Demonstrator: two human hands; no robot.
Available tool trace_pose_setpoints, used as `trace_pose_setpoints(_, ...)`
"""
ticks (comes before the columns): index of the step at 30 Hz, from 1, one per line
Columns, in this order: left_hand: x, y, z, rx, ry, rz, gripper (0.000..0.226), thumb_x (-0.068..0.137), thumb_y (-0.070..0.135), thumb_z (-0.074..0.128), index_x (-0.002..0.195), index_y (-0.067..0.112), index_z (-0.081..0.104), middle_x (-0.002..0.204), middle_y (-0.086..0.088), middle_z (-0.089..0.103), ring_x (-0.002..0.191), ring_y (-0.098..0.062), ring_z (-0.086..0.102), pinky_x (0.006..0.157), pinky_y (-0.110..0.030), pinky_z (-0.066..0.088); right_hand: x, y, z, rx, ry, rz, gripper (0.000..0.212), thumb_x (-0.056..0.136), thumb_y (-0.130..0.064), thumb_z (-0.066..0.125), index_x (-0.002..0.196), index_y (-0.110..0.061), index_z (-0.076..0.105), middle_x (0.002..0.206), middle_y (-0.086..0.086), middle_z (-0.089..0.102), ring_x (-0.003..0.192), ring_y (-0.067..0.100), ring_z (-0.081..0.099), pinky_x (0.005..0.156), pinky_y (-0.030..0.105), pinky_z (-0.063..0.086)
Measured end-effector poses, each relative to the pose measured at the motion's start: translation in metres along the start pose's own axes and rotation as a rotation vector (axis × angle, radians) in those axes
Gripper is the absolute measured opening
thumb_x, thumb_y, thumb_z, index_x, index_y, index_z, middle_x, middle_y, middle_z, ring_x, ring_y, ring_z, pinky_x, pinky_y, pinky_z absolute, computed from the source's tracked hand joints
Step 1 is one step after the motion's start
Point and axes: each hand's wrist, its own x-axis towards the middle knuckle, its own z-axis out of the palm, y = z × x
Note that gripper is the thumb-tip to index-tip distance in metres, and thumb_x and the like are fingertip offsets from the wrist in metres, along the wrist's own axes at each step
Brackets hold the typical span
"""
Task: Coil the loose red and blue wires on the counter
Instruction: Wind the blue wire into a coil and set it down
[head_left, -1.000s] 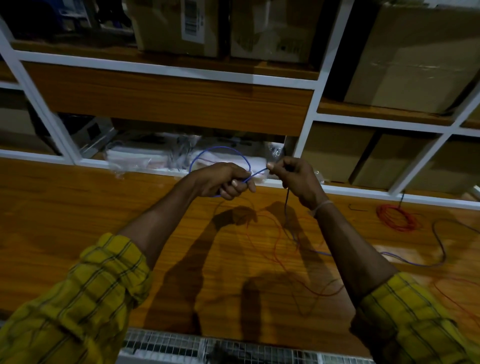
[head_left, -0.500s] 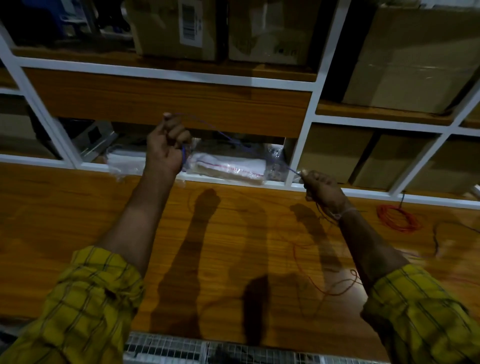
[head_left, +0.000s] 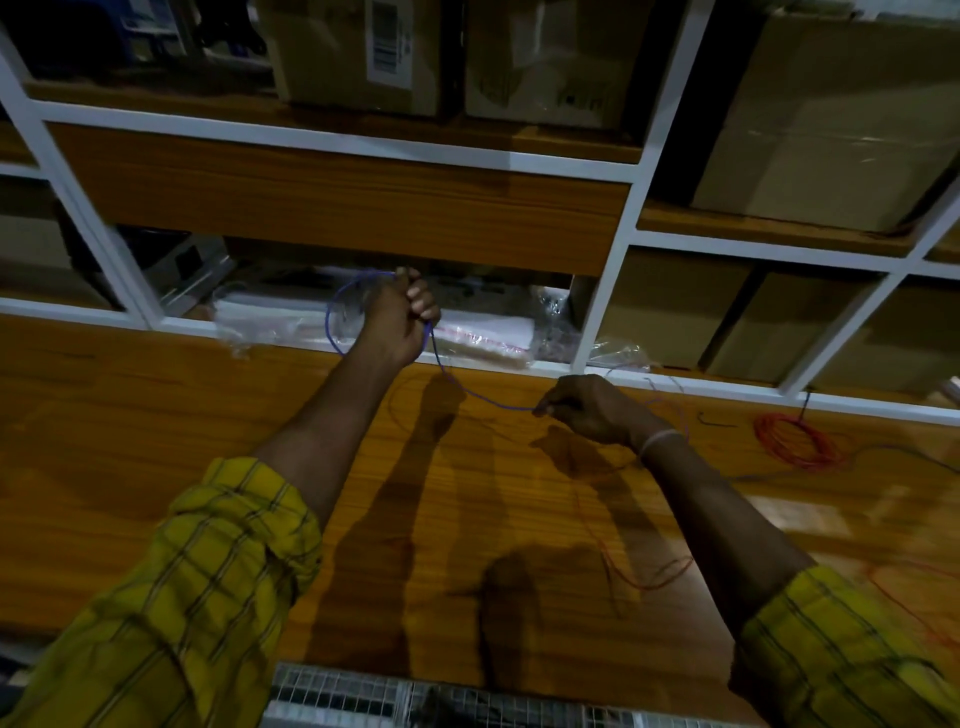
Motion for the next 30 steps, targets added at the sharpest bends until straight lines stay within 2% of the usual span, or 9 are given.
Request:
trace_pose_setpoints(2, 0.0, -0.01, 0.003, 0.056, 0.004, -0.041, 0.039, 0.114, 0.031, 0.028, 0.082, 0.017, 0.043, 0.049, 0.006, 0.041, 0.039, -0.01, 0.037, 0.042, -0.016, 0.035, -0.002, -0.01, -0.004, 0.078, -0.041, -0.005, 0.018, 0.102, -0.021, 0.062, 0.105, -0.018, 0.08, 0.1, 0.008, 0.073, 0.087, 0.024, 0.067, 0.082, 0.042, 0.056)
trace_pose_setpoints(6, -0.01, -0.035, 0.013, 0.192, 0.0, -0.107, 0.04, 0.114, 0.032, 0.03, 0.083, 0.013, 0.047, 0.068, -0.005, 0.053, 0.061, -0.019, 0.061, 0.056, -0.026, 0.054, -0.006, -0.03, -0.012, 0.266, 0.003, -0.093, 0.019, 0.104, -0.023, 0.06, 0.1, -0.022, 0.078, 0.08, 0.006, 0.07, 0.074, 0.022, 0.063, 0.071, 0.031, 0.05)
trace_pose_setpoints(10, -0.025, -0.056, 0.017, 0.57, -0.195, -0.233, 0.033, 0.112, 0.021, 0.034, 0.087, 0.009, 0.052, 0.086, -0.023, 0.071, 0.076, -0.035, 0.075, 0.066, -0.041, 0.063, -0.005, -0.041, -0.016, 0.391, 0.144, -0.097, 0.024, 0.106, -0.025, 0.057, 0.094, -0.015, 0.075, 0.07, 0.005, 0.06, 0.065, 0.01, 0.055, 0.065, 0.021, 0.044)
trace_pose_setpoints(14, -0.036, -0.06, 0.021, 0.97, -0.361, -0.345, 0.027, 0.112, 0.026, 0.038, 0.096, 0.01, 0.053, 0.082, -0.018, 0.068, 0.047, -0.017, 0.055, 0.05, -0.024, 0.042, 0.003, -0.029, -0.016, 0.525, 0.358, 0.001, 0.03, 0.104, -0.031, 0.06, 0.085, -0.011, 0.071, 0.068, -0.001, 0.055, 0.064, 0.011, 0.048, 0.063, 0.029, 0.041)
trace_pose_setpoints(17, -0.035, -0.055, 0.023, 1.018, -0.44, -0.483, 0.031, 0.111, 0.032, 0.039, 0.092, 0.012, 0.052, 0.066, -0.001, 0.043, 0.043, -0.006, 0.024, 0.04, -0.021, 0.017, 0.003, -0.018, -0.014, 0.563, 0.407, 0.079, 0.032, 0.1, -0.039, 0.065, 0.082, -0.013, 0.071, 0.074, 0.007, 0.061, 0.068, 0.011, 0.051, 0.067, 0.031, 0.042)
trace_pose_setpoints(20, -0.038, -0.049, 0.026, 1.027, -0.505, -0.639, 0.032, 0.11, 0.033, 0.038, 0.089, 0.014, 0.051, 0.062, 0.005, 0.031, 0.044, -0.005, 0.018, 0.042, -0.022, 0.01, -0.002, -0.013, -0.012, 0.594, 0.434, 0.124, 0.036, 0.098, -0.04, 0.068, 0.083, -0.007, 0.069, 0.075, -0.003, 0.065, 0.073, 0.005, 0.057, 0.073, 0.028, 0.045)
trace_pose_setpoints(22, -0.04, -0.047, 0.026, 1.016, -0.529, -0.758, 0.032, 0.109, 0.033, 0.038, 0.088, 0.014, 0.051, 0.061, 0.006, 0.029, 0.043, -0.003, 0.018, 0.041, -0.02, 0.01, -0.003, -0.008, -0.01, 0.66, 0.439, 0.117, 0.034, 0.096, -0.033, 0.071, 0.086, -0.001, 0.067, 0.075, -0.003, 0.064, 0.075, 0.006, 0.057, 0.076, 0.029, 0.045)
trace_pose_setpoints(25, -0.042, -0.045, 0.024, 0.959, -0.591, -0.902, 0.03, 0.108, 0.032, 0.039, 0.087, 0.013, 0.051, 0.06, 0.007, 0.027, 0.046, -0.005, 0.014, 0.039, -0.019, 0.013, -0.007, -0.002, -0.008, 0.689, 0.337, 0.076, 0.02, 0.092, -0.024, 0.076, 0.107, -0.013, 0.069, 0.091, 0.02, 0.058, 0.085, 0.02, 0.056, 0.084, 0.043, 0.05)
trace_pose_setpoints(30, -0.042, -0.043, 0.019, 0.851, -0.657, -0.989, 0.029, 0.108, 0.029, 0.039, 0.087, 0.013, 0.051, 0.066, 0.006, 0.018, 0.048, -0.006, 0.013, 0.039, -0.018, 0.016, -0.015, -0.011, -0.017, 0.587, 0.139, -0.059, 0.082, 0.086, 0.01, 0.064, 0.149, -0.04, 0.046, 0.089, 0.012, 0.042, 0.075, 0.024, 0.041, 0.072, 0.038, 0.044)
